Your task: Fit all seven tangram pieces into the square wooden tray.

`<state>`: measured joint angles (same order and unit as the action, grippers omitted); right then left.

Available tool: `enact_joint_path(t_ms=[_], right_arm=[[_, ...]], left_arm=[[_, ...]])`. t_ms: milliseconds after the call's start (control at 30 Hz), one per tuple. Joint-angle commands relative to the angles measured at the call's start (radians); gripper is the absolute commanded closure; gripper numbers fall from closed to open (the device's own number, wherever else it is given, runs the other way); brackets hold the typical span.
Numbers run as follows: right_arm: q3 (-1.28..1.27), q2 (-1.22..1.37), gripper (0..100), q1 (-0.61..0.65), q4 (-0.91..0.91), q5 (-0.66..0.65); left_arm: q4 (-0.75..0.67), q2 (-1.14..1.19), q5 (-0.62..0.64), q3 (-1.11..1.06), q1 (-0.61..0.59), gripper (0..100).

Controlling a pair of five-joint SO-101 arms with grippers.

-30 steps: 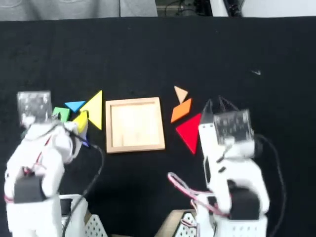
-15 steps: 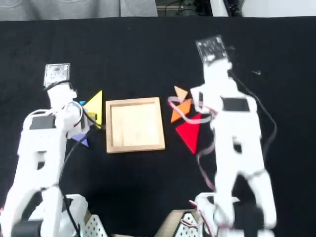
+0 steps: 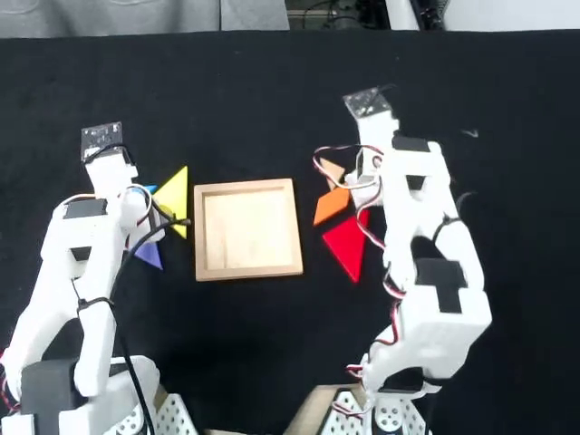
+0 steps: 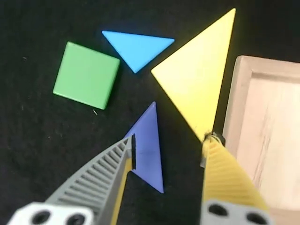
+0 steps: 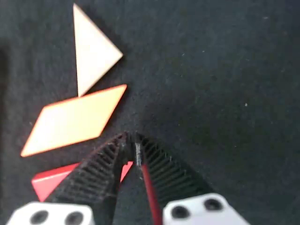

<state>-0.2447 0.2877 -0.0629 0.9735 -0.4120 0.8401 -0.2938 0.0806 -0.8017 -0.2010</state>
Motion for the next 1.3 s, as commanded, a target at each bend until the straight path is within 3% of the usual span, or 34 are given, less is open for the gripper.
enact_joint_path(t_ms=[0,167,333,833,1000,1133,1200,1267], right_arm=[[0.059,0.001,98.8,-0.031,0.008,-0.041],[0.061,0.025,98.8,-0.028,0.005,-0.054],[0.047,0.035,98.8,-0.043,0.037,-0.170],[-0.018,-0.088,98.8,-0.130,0.512,-0.638],[-0.251,-0.400,98.8,-0.092,0.430,-0.738],[-0.469,-0.648,98.4,0.012,0.261,-0.723],[-0.545,-0.719,92.8,0.097,0.229,-0.709],[-0.579,-0.750,80.9,0.164,0.236,-0.717]], left_arm=[[-0.015,-0.031,0.026,0.033,-0.008,76],[-0.031,-0.058,0.026,0.007,-0.008,76],[-0.094,-0.092,0.023,-0.050,-0.008,76],[-0.098,-0.173,0.018,-0.090,-0.008,76],[-0.098,-0.173,0.018,-0.090,-0.010,76],[-0.098,-0.175,0.018,-0.090,-0.010,76],[-0.098,-0.175,0.018,-0.090,-0.010,76],[-0.098,-0.173,0.018,-0.090,-0.010,76]])
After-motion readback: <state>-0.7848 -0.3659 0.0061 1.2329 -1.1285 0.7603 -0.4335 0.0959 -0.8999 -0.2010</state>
